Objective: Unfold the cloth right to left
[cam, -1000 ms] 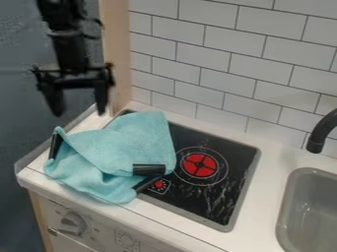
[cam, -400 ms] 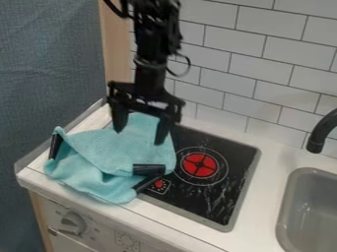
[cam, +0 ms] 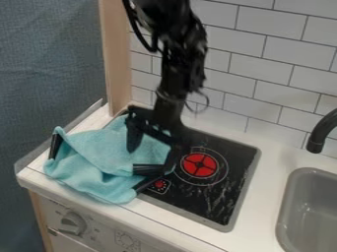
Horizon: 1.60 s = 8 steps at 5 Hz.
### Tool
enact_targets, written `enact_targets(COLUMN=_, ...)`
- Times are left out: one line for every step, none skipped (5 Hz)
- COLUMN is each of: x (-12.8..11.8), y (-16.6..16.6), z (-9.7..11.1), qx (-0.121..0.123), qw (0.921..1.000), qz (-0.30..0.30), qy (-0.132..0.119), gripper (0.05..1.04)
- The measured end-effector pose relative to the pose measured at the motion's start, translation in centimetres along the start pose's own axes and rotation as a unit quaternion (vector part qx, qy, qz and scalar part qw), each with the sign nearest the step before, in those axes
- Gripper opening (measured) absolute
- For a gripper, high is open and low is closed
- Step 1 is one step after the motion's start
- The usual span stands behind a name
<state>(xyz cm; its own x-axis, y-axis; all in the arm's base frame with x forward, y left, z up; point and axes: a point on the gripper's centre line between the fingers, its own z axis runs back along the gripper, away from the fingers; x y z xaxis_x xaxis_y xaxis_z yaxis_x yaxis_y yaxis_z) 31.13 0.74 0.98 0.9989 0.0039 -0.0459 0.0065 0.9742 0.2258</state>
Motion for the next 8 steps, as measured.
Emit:
enact_targets(x=0.2, y=-0.9, z=-1.2, qx=0.015, qw=0.9990, qz=-0.041, qy=0.002, gripper=0.999)
enact_targets(x=0.3, y=-1.4, z=-1.7, qx=0.016, qw=0.9984, qz=-0.053, qy=0.007, gripper=0.999)
enact_targets(x=0.5, y=-1.4, z=-2.3, qx=0.022, qw=0.9983, qz=-0.050, qy=0.017, gripper=0.986)
enact_targets(x=1.0, y=-1.6, z=-2.7, qx=0.021, qw=0.9983, qz=-0.050, qy=0.019, gripper=0.901)
enact_targets(x=1.1, y=-1.6, z=-3.1, qx=0.027, qw=0.9982, qz=-0.047, qy=0.026, gripper=0.603)
enact_targets(x=1.2, y=-1.6, z=-3.2, qx=0.027, qw=0.9983, qz=-0.045, qy=0.026, gripper=0.387)
enact_targets(x=1.1, y=-1.6, z=-3.2, qx=0.027, qw=0.9982, qz=-0.046, qy=0.026, gripper=0.250)
enact_targets(x=0.8, y=-1.6, z=-3.1, qx=0.025, qw=0.9982, qz=-0.048, qy=0.024, gripper=0.156)
